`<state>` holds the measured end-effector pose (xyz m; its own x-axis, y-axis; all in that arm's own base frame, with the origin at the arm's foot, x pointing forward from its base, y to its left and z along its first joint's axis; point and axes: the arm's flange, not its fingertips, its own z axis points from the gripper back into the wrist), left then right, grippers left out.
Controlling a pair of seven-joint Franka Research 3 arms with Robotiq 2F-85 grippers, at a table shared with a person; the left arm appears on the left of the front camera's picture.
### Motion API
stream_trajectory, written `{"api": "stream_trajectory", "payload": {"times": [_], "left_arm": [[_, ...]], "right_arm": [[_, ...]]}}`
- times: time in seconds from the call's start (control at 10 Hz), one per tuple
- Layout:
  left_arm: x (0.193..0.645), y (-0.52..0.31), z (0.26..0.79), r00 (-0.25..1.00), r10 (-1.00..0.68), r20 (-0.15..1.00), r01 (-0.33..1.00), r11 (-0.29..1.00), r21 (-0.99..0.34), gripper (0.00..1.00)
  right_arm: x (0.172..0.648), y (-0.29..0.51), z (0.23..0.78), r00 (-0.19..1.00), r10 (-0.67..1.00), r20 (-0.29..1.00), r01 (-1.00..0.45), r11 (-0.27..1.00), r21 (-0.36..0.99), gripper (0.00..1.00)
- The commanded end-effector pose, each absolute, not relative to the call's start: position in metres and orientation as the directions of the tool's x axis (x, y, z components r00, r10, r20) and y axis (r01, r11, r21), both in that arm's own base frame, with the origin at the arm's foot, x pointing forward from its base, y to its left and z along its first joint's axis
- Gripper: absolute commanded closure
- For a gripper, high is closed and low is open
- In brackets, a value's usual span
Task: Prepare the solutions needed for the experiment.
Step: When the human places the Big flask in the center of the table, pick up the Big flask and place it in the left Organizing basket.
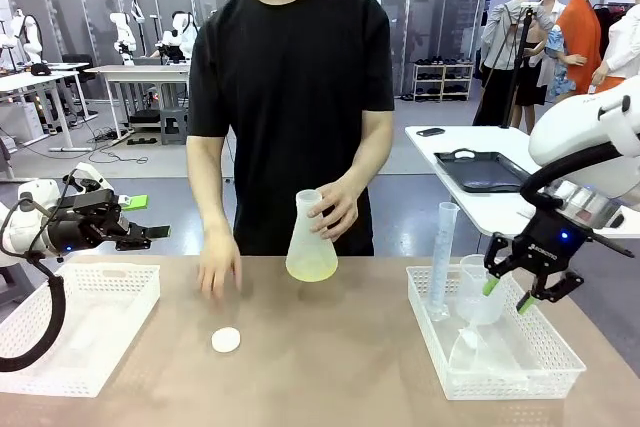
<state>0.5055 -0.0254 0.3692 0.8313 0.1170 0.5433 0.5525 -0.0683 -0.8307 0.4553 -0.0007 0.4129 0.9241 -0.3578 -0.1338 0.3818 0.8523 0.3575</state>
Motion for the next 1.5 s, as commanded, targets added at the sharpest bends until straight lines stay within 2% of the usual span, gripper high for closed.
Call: {"api": "stream_trajectory", "payload": {"times": [0.0, 0.3, 0.5, 0.7, 0.8, 1.1, 1.4], "left_arm": [[0.504, -0.026, 0.369, 0.829, 0.104, 0.550, 0.557, -0.050, -0.829, 0.00], [0.504, -0.026, 0.369, 0.829, 0.104, 0.550, 0.557, -0.050, -0.829, 0.00], [0.504, -0.026, 0.369, 0.829, 0.104, 0.550, 0.557, -0.050, -0.829, 0.00], [0.504, -0.026, 0.369, 0.829, 0.104, 0.550, 0.557, -0.050, -0.829, 0.00], [0.504, -0.026, 0.369, 0.829, 0.104, 0.550, 0.557, -0.050, -0.829, 0.00], [0.504, -0.026, 0.369, 0.829, 0.104, 0.550, 0.557, -0.050, -0.829, 0.00], [0.504, -0.026, 0.369, 0.829, 0.104, 0.550, 0.557, -0.050, -0.829, 0.00]], "right_arm": [[0.430, 0.026, 0.426, 0.930, -0.366, 0.032, 0.314, 0.837, 0.447, 0.41], [0.422, 0.027, 0.429, 0.949, -0.288, 0.131, 0.148, 0.771, 0.620, 0.41], [0.416, 0.015, 0.431, 0.964, -0.218, 0.150, 0.023, 0.633, 0.774, 0.41], [0.418, 0.000, 0.430, 0.971, -0.182, 0.155, -0.048, 0.488, 0.872, 0.41], [0.421, -0.009, 0.428, 0.973, -0.180, 0.142, -0.044, 0.461, 0.886, 0.41], [0.430, -0.028, 0.422, 0.981, -0.123, 0.148, -0.112, 0.260, 0.959, 0.41], [0.440, -0.038, 0.404, 0.971, -0.180, 0.157, -0.135, 0.127, 0.983, 0.41]]}}
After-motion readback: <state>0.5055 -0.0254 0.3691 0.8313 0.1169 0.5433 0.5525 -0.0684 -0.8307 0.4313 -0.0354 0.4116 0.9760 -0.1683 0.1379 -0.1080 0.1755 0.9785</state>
